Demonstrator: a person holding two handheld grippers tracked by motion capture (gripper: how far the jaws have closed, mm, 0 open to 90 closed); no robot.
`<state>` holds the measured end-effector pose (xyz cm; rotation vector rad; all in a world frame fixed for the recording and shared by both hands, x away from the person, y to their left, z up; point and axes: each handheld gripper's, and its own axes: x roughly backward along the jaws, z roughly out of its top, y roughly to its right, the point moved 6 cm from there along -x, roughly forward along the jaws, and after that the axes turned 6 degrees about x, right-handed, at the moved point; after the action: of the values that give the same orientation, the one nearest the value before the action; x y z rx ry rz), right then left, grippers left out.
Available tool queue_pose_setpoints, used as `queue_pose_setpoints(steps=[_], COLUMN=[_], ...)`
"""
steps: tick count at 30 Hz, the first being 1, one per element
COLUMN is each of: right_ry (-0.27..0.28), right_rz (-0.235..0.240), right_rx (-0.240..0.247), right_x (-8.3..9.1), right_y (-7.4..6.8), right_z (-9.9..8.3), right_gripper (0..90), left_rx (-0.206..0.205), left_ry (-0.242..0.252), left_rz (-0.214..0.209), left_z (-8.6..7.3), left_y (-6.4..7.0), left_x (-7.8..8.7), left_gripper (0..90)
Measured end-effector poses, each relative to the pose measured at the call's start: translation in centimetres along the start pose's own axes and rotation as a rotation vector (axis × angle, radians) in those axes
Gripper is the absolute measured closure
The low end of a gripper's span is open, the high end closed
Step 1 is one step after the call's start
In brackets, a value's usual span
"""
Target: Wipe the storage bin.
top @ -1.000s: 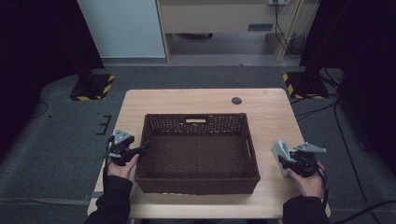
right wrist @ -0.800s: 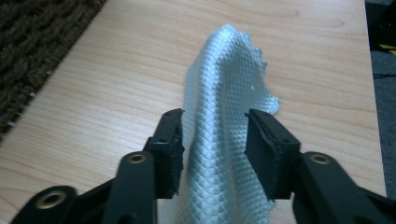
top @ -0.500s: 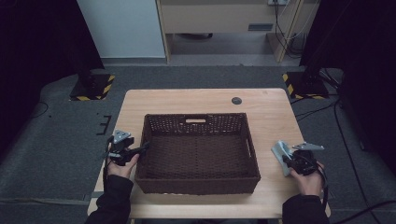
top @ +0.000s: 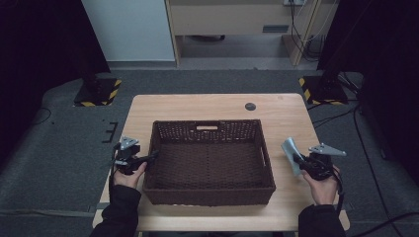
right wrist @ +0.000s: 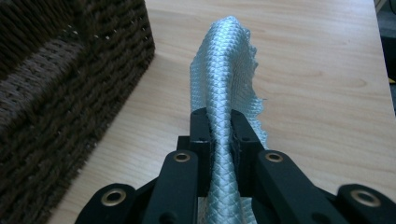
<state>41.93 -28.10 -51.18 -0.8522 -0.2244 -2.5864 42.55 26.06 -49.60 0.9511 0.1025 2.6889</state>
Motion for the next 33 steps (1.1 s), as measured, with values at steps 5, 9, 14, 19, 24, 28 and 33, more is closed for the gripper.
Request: queue_pose_setpoints(steps=[5, 9, 14, 19, 24, 28, 33], right_ry=[0.021, 0.043, 0.068, 0.078, 0.097, 0.103, 0.119], right_rz=[0.014, 0.018, 0.025, 0.025, 0.036, 0.044, 0.061], right_rx=[-0.004, 0.008, 0.024, 0.026, 0.026, 0.022, 0.033], right_x=[0.0, -0.1, -0.3, -0.8, -2.1, -3.2, -4.4], right_y=[-0.4, -0.9, -1.6, -1.8, -2.3, -2.6, -3.4], right_z=[0.5, 1.3, 2.3, 2.7, 4.1, 5.0, 6.3], right_gripper=[82.5, 82.6, 82.6, 82.7, 82.7, 82.7, 82.8], left_rx=[-0.022, -0.046, -0.006, 0.008, 0.012, 0.008, 0.005], left_ry=[-0.001, -0.003, -0.004, -0.006, -0.014, -0.022, -0.025], left_rz=[0.011, 0.024, -0.023, -0.045, -0.096, -0.127, -0.142], left_z=[0.1, 0.2, 0.0, 0.0, 0.0, 0.0, 0.0], left_y=[0.1, 0.2, 0.2, 0.4, 0.6, 0.7, 0.8], left_x=[0.0, 0.1, 0.0, 0.1, 0.0, 0.1, 0.0], left_gripper=[19.5, 21.4, 26.7, 34.3, 40.1, 45.8, 49.4])
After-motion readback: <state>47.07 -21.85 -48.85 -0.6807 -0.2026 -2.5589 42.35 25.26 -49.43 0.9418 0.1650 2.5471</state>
